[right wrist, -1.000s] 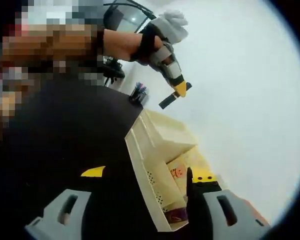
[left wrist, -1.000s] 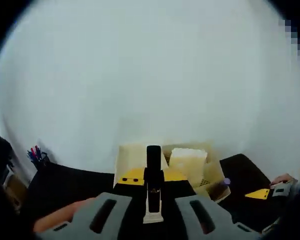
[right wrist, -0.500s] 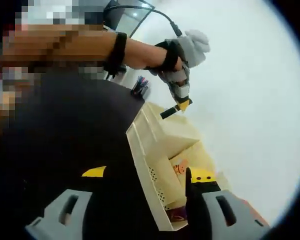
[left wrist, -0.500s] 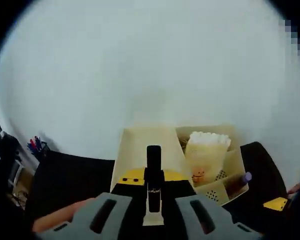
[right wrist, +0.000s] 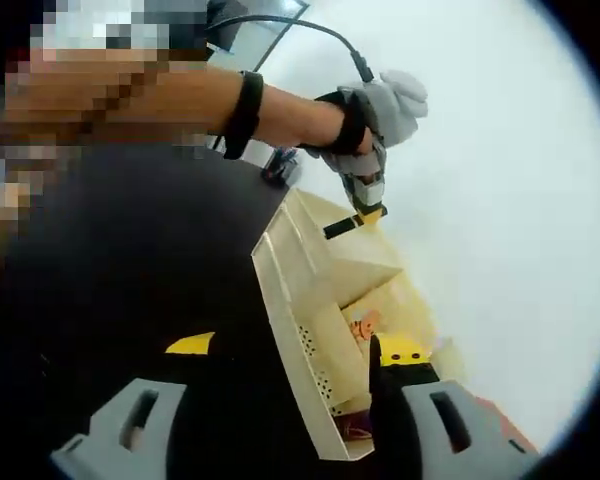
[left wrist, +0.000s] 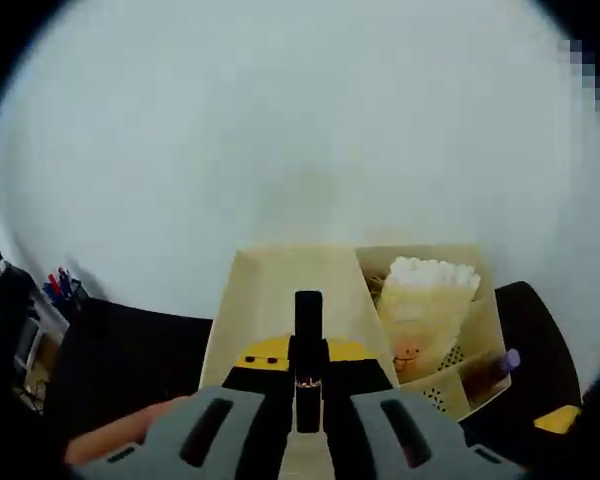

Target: Open the drawer, pick up the cosmetic bottles from the table one by one, place them into the drawer, release the gripper, close the drawer, and move the gripper away

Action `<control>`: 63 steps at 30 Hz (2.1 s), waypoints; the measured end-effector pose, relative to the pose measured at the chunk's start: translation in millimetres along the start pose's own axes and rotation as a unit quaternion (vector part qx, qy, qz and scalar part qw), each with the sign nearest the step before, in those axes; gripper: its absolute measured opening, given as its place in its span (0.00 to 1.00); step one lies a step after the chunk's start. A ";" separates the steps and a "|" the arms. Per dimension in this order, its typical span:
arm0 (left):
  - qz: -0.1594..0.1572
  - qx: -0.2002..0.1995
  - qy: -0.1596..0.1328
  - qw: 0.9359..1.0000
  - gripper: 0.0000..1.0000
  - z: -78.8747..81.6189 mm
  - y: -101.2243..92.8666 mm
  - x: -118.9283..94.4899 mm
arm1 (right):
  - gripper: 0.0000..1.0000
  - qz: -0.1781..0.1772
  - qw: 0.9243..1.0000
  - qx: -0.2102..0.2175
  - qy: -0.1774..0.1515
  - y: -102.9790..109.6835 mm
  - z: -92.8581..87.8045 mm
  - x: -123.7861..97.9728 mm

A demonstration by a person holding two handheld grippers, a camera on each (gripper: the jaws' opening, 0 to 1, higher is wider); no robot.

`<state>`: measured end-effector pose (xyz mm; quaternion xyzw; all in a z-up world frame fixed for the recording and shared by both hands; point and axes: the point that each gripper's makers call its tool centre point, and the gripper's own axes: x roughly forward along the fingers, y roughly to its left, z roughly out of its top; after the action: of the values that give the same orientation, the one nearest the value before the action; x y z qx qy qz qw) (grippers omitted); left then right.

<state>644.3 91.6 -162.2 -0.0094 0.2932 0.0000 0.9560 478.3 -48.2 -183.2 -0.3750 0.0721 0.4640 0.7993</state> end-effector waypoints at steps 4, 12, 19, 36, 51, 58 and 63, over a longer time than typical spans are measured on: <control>0.004 -0.001 0.000 1.000 0.07 -9.3 -3.2 8.3 | 0.56 0.001 1.000 -0.002 -0.001 2.1 0.1 -0.7; 0.012 -0.012 0.002 1.000 0.07 -15.1 1.3 19.7 | 0.55 0.002 1.000 -0.006 0.004 -5.5 2.3 5.3; 0.017 -0.009 0.004 1.000 0.07 -16.7 3.2 23.7 | 0.54 0.005 1.000 -0.010 0.007 -7.7 5.9 7.2; 0.034 -0.006 0.003 0.999 0.07 -20.4 8.4 29.7 | 0.54 0.005 1.000 -0.013 0.008 0.8 1.8 0.3; 0.036 -0.015 -0.014 0.999 0.13 -26.2 3.3 20.4 | 0.54 0.006 1.000 -0.013 0.008 -2.4 1.9 4.2; 0.017 -0.011 -0.039 0.999 0.16 -11.0 -4.5 -1.0 | 0.54 0.006 1.000 -0.006 0.004 -1.6 -2.6 2.5; -0.005 0.004 -0.050 0.999 0.26 7.2 -4.5 -18.9 | 0.54 -0.001 1.000 -0.002 0.007 -3.5 -9.4 0.0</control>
<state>632.8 87.3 -145.5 -0.0067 0.2453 -0.0052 0.9694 483.3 -55.5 -188.0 -0.3796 0.0763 0.4611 0.7984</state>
